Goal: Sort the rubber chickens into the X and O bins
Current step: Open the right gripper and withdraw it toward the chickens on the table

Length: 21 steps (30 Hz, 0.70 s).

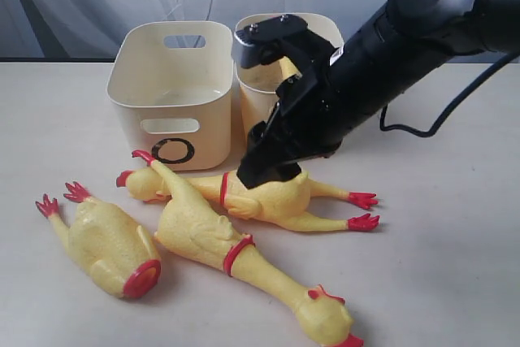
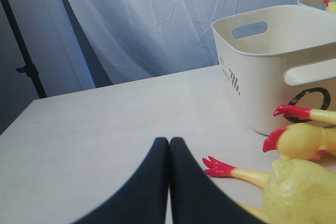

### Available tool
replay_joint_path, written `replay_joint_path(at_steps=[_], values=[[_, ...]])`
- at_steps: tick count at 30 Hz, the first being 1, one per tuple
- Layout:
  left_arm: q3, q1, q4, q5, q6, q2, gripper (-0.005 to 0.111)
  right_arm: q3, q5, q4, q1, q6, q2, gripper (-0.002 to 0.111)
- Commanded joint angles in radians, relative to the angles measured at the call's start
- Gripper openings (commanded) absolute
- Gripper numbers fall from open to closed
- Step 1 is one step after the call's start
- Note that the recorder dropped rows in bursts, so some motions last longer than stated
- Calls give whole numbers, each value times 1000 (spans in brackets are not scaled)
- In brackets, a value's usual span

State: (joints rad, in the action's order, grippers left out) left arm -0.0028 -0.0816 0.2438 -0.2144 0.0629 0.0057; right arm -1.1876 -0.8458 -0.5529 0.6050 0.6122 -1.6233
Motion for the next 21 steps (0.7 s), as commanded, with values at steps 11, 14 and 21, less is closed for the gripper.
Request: replay_joint_path(at_steps=[11,14,21], values=[[3,1,5,8,6,-6,0,6,-205,54,0,-12,-11,58],[3,1,5,8,6,-6,0,43,-153,62,22,-12,-11,58],[3,1,5,6,6,-6,0,178,109,85,151,-12,-11,58]])
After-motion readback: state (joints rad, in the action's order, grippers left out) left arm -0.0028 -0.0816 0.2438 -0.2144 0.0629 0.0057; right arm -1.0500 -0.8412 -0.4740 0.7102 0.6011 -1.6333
